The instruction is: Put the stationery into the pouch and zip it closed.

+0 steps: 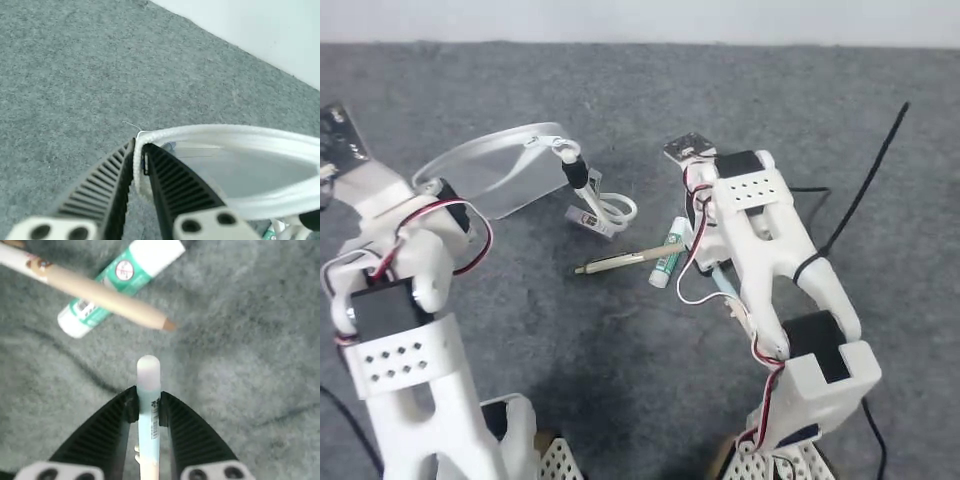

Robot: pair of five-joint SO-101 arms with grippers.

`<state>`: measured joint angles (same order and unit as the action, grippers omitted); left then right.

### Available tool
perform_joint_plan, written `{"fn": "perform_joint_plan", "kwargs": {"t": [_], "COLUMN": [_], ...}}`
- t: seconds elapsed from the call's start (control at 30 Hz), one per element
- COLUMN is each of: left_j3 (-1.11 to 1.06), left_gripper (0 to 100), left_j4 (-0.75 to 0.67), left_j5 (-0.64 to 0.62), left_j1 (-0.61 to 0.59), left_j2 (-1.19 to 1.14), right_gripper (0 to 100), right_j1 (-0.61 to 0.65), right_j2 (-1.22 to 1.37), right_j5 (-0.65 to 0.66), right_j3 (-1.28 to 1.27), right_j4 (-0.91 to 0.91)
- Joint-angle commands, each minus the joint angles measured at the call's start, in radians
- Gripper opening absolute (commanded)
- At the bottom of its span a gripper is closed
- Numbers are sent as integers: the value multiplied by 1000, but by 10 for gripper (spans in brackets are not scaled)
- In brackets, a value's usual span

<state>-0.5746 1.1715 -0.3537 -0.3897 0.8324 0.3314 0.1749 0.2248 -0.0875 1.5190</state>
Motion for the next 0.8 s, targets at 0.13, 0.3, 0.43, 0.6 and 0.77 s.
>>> {"fn": "perform_joint_plan", "kwargs": {"t": [0.13,0.3,0.43,0.6,0.77], "left_j3": [-7,-7,-7,-7,-8], "left_gripper": [9,9,9,9,9], "left_j4": [-23,-23,-23,-23,-25], "left_j5": [6,6,6,6,6], "left_j1": [-5,-5,-5,-5,-5], "left_j2": [-5,-5,-5,-5,-5], "right_gripper": [6,6,6,6,6], "right_j1": [36,48,111,166,170], "right_j2": [-220,-366,-475,-590,-664], "right_j5": [-11,-14,-15,-21,-21], "right_j3": [71,-9,-83,-143,-180], "right_j4": [168,159,163,162,170]}}
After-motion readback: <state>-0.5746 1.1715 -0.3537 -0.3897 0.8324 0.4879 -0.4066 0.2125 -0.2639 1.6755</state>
